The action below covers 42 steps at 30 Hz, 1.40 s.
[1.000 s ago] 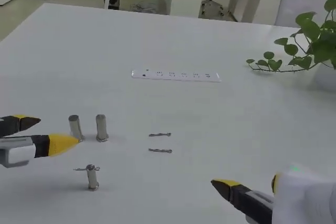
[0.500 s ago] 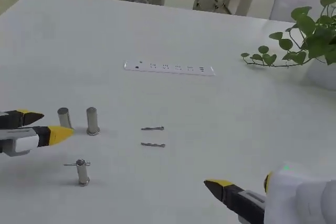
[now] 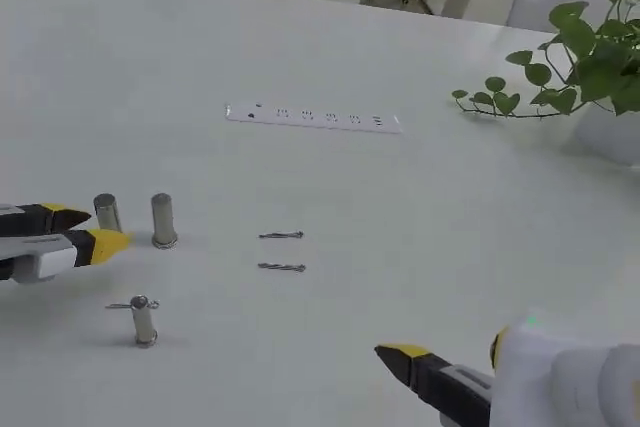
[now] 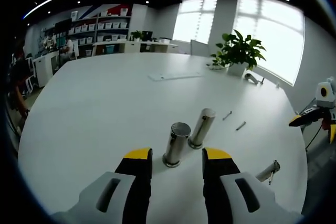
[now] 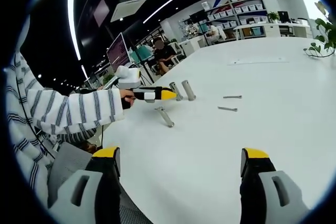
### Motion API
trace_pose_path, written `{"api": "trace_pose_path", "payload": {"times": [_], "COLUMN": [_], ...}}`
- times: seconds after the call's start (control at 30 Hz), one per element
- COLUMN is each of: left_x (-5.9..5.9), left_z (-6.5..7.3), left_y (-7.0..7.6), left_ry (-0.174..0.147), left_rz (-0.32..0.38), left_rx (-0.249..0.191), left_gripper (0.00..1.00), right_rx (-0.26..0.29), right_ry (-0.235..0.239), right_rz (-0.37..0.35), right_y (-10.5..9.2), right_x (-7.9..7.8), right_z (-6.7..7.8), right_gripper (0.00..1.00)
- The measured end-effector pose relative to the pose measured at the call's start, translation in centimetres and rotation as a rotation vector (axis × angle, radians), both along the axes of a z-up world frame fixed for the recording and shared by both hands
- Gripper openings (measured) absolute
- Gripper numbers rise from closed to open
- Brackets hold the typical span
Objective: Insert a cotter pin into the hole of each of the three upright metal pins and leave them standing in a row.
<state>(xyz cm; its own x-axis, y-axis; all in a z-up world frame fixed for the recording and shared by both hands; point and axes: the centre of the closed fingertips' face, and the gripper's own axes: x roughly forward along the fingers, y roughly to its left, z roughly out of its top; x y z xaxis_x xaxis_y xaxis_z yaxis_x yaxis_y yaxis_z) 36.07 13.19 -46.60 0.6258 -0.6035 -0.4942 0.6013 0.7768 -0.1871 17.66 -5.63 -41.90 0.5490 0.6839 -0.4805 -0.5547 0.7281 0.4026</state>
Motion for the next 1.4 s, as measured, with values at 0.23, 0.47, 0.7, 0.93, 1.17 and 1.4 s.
{"api": "trace_pose_path", "payload": {"times": [0.23,0.47,0.7,0.93,1.17,1.4], "left_x": [0.5,0.8,1.1,1.1,0.9,0.9], "left_z": [-0.2,-0.2,-0.3,0.0,0.1,0.2], "left_y": [-0.1,-0.5,-0.4,-1.3,-1.6,-1.3], "left_ry": [-0.003,-0.022,-0.023,-0.034,-0.029,-0.028], "left_rz": [-0.004,-0.019,-0.012,-0.061,-0.092,-0.083], "left_rx": [-0.006,-0.013,-0.015,-0.033,-0.040,-0.031], "left_gripper": [0.28,0.22,0.20,0.15,0.13,0.11], "right_rx": [-0.006,-0.009,-0.004,-0.004,-0.001,0.004], "right_ry": [0.014,0.031,0.042,0.057,0.061,0.061], "right_rz": [-0.001,-0.016,-0.023,-0.014,-0.020,-0.019], "right_y": [-0.1,-0.4,-0.5,-0.4,-0.5,-0.4], "right_x": [-0.1,-0.2,-0.2,-0.4,-0.4,-0.4], "right_z": [-0.4,-0.9,-1.1,-1.5,-1.6,-1.6], "right_gripper": [0.94,0.93,0.93,0.91,0.90,0.89]}}
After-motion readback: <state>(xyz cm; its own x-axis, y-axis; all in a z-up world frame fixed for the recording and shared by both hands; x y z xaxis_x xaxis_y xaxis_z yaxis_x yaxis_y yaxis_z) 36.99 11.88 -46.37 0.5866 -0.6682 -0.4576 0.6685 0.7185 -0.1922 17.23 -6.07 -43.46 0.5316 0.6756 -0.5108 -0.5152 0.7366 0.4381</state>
